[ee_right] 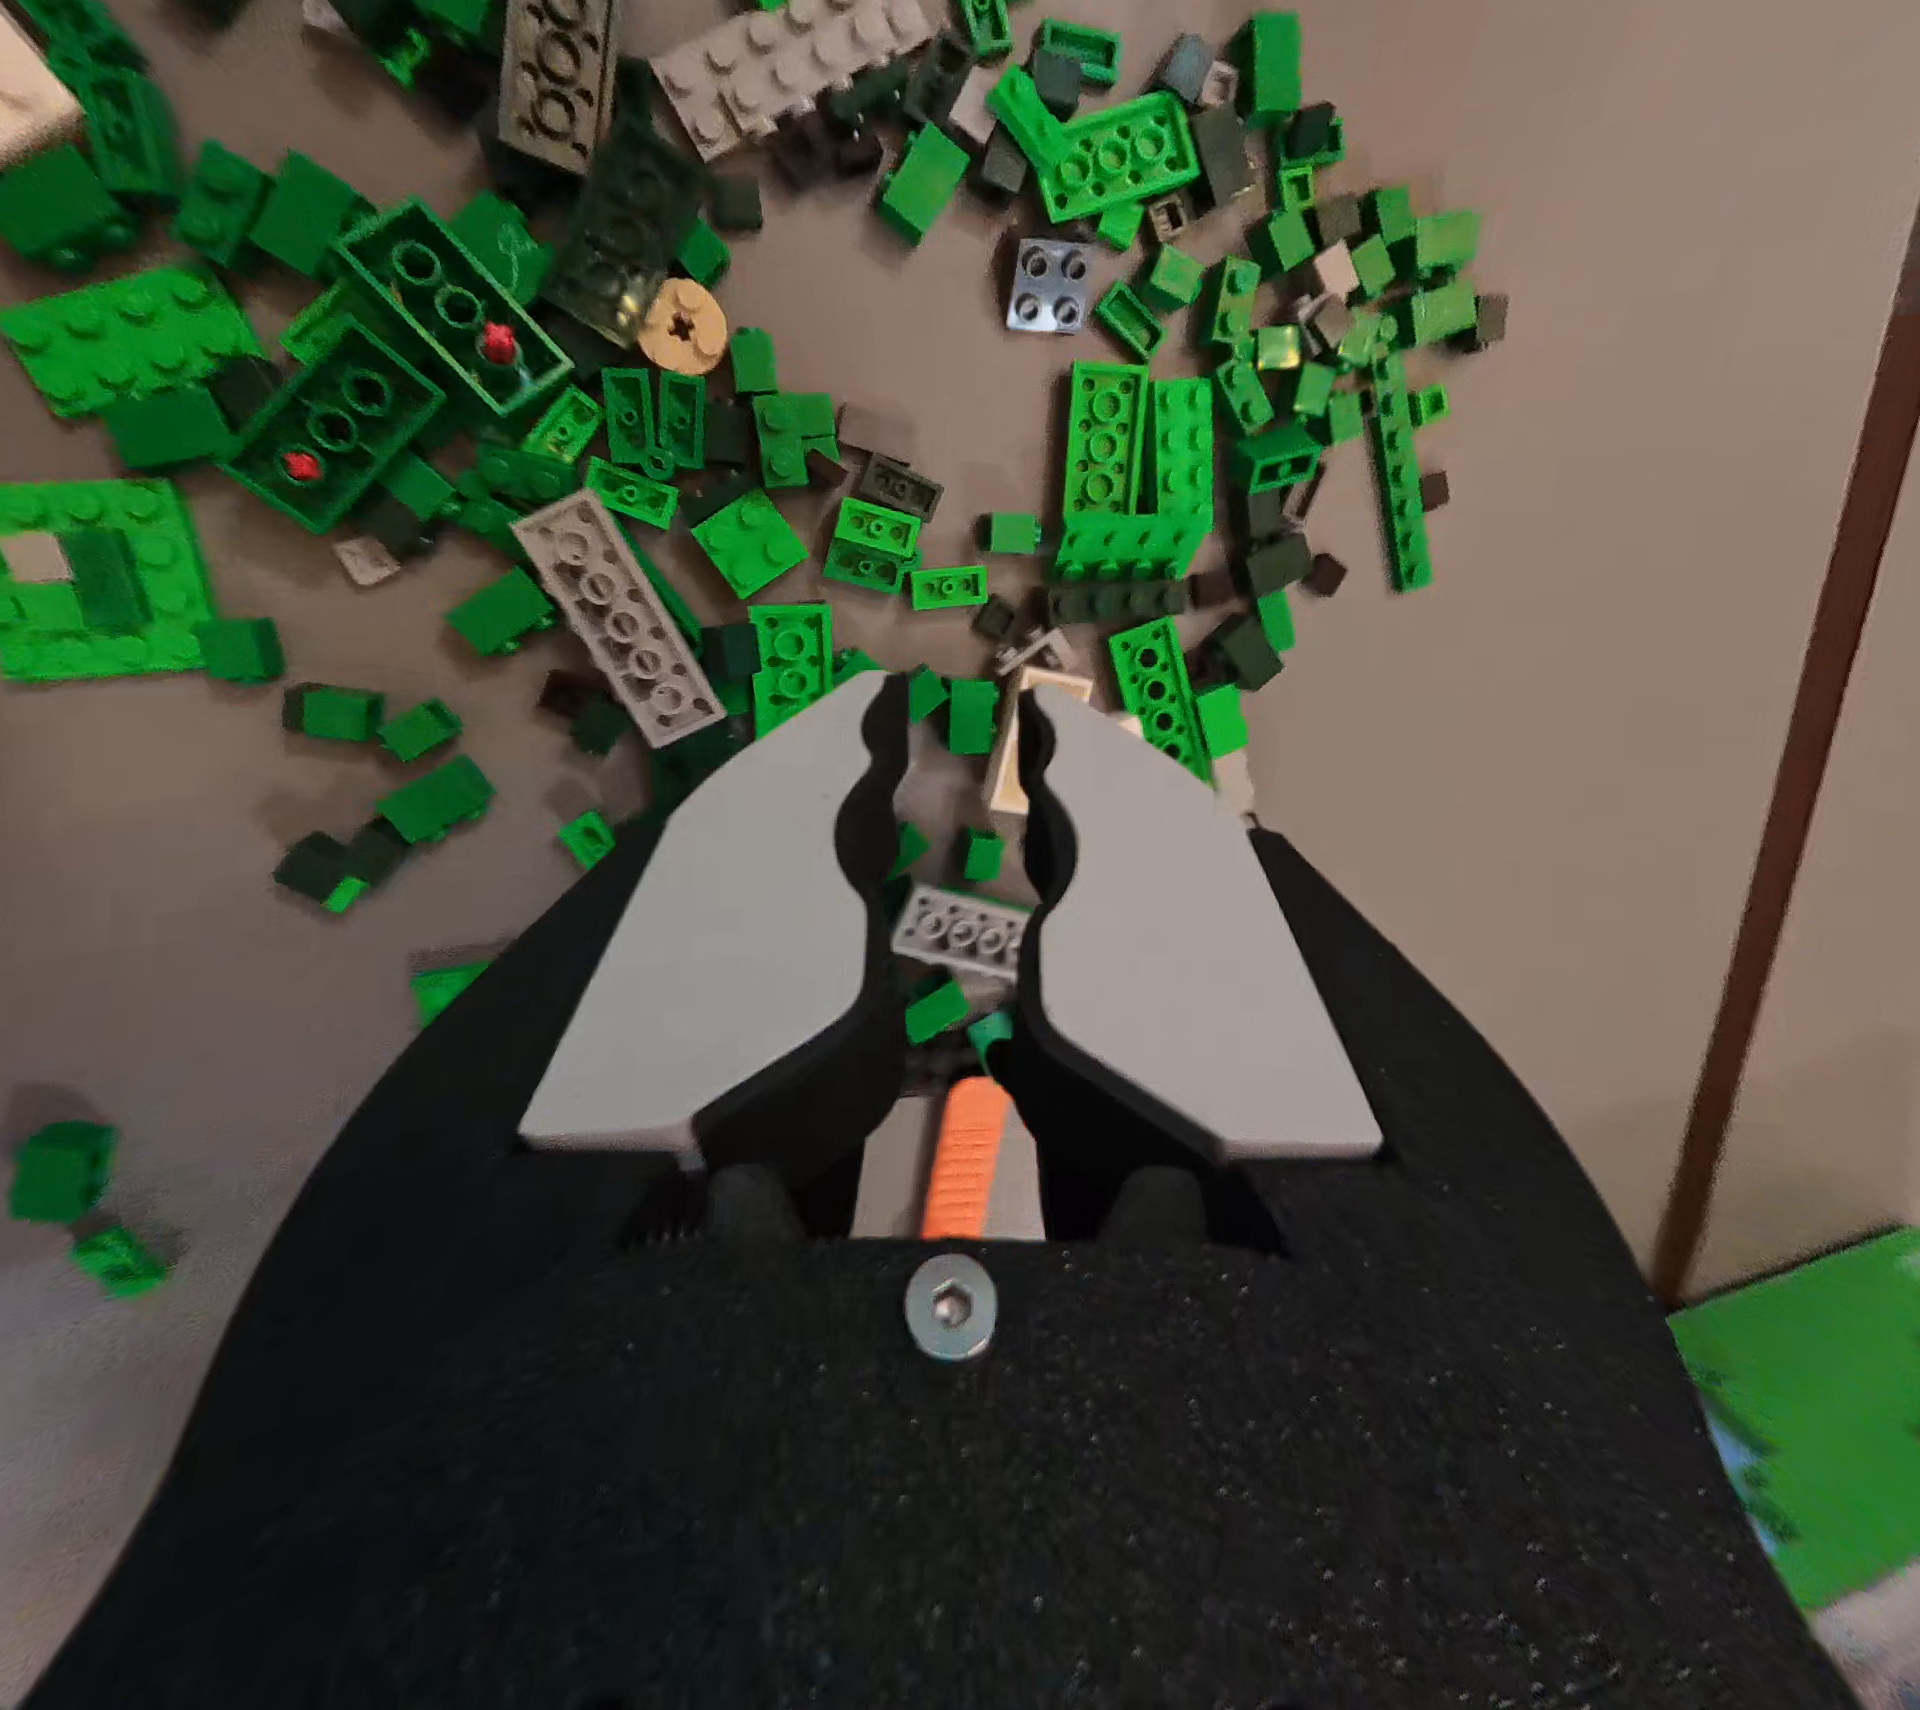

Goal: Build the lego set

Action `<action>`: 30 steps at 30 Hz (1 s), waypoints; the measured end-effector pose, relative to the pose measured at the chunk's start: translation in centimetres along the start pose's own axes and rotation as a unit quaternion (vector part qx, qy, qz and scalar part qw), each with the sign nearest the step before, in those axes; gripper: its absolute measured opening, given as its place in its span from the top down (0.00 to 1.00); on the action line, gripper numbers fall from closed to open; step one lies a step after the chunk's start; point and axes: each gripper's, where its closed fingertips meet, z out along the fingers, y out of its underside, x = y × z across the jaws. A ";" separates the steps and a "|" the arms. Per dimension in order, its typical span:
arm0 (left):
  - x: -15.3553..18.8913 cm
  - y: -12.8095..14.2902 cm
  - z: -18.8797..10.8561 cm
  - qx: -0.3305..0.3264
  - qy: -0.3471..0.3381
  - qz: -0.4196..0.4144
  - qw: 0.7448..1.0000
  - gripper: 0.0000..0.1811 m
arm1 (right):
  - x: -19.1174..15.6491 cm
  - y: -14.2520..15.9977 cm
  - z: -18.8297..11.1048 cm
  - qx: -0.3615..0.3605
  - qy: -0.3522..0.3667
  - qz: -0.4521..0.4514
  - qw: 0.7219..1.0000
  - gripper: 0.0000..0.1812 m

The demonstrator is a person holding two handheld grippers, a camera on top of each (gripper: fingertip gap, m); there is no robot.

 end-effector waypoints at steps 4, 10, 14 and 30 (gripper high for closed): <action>0.0 0.0 0.0 -0.001 0.000 0.004 1.000 1.00 | 0.1 -0.1 1.5 -0.040 -0.036 -0.093 0.994 0.92; 0.0 0.1 0.0 -0.002 -0.001 0.005 1.000 1.00 | 0.5 0.2 2.8 -0.096 -0.066 -0.188 0.975 0.92; 0.0 0.1 0.0 -0.003 0.000 0.008 1.000 1.00 | 0.8 0.1 3.0 -0.112 -0.068 -0.209 0.969 0.90; 0.1 0.0 0.0 -0.006 -0.002 0.020 1.000 1.00 | 0.7 0.9 3.3 -0.145 -0.075 -0.213 0.963 0.90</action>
